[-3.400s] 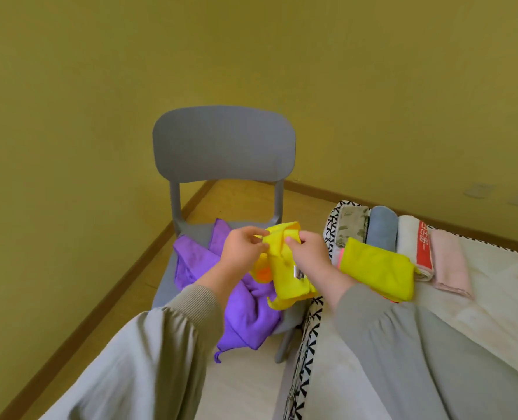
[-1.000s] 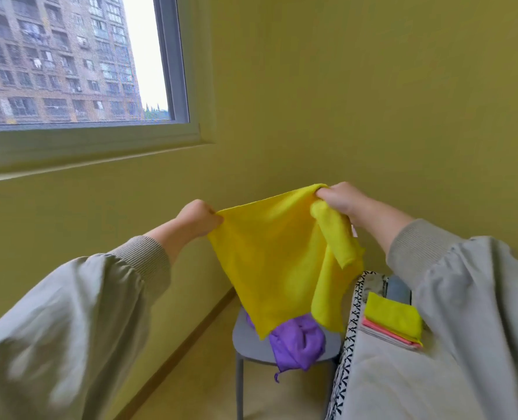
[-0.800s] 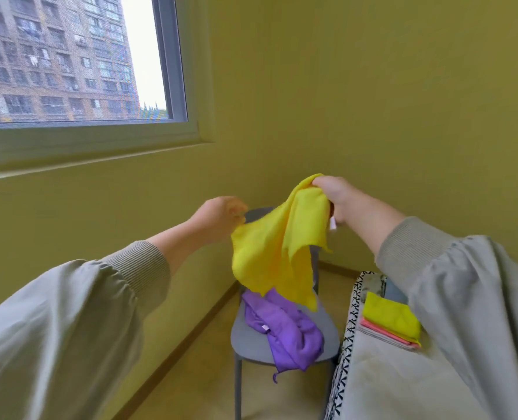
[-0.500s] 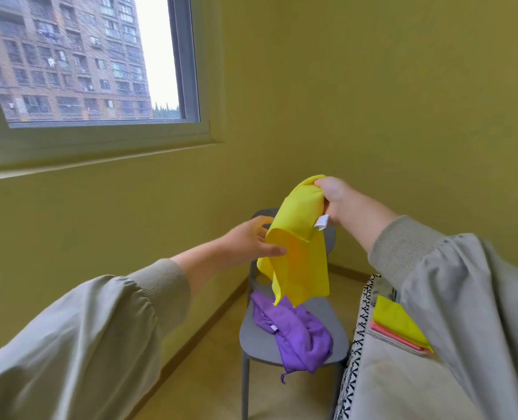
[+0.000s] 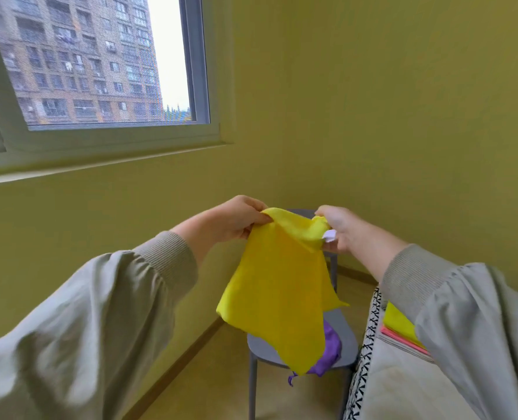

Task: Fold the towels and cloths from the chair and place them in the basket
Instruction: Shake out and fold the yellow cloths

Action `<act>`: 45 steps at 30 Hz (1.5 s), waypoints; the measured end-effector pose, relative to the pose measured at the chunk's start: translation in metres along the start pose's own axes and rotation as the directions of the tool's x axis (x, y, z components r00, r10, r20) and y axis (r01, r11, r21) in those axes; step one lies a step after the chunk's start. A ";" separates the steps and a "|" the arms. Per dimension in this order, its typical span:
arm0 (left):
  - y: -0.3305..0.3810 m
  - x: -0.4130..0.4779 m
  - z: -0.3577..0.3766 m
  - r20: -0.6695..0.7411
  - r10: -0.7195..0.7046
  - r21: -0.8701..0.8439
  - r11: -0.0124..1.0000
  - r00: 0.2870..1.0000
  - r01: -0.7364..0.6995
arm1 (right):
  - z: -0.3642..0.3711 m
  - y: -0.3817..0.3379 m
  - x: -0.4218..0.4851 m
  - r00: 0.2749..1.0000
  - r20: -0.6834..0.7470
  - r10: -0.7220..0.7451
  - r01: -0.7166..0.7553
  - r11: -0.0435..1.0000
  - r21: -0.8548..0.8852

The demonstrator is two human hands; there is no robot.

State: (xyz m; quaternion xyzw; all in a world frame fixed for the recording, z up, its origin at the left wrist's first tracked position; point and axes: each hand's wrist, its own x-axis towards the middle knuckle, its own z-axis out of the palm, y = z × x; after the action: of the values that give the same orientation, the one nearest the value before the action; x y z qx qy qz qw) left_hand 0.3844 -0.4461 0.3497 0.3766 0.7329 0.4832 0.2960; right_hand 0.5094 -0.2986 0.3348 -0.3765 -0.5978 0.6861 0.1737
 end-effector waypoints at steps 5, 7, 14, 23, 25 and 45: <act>0.006 -0.001 -0.003 -0.034 -0.024 0.121 0.992 0.999 0.028 | -0.007 0.008 -0.005 0.995 0.077 -0.065 0.039 0.954 0.298; 0.008 0.000 0.001 -0.089 0.007 0.206 0.979 0.996 0.011 | -0.008 0.010 -0.005 0.978 0.154 -0.143 0.080 0.930 0.359; 0.013 -0.001 0.003 -0.183 0.144 0.436 0.898 0.973 -0.051 | -0.003 0.028 -0.002 0.928 0.162 -0.335 0.354 0.929 -0.106; 0.013 0.003 -0.002 -0.199 0.184 0.517 0.854 0.963 -0.056 | 0.025 0.043 0.000 0.913 0.379 -0.153 0.249 0.943 -0.220; 0.014 0.003 -0.004 -0.190 0.190 0.564 0.824 0.963 -0.051 | 0.028 0.042 0.000 0.928 0.286 -0.237 0.318 0.906 -0.279; -0.010 -0.015 -0.024 -0.099 -0.001 -0.020 1.000 0.995 -0.001 | 0.030 -0.015 -0.022 0.847 0.409 -0.338 0.340 0.938 0.071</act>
State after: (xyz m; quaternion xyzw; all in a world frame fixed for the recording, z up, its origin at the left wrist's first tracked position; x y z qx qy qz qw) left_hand 0.3707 -0.4731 0.3500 0.3492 0.7416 0.5088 0.2631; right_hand 0.4986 -0.3313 0.3558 -0.1110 -0.6794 0.7075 0.1600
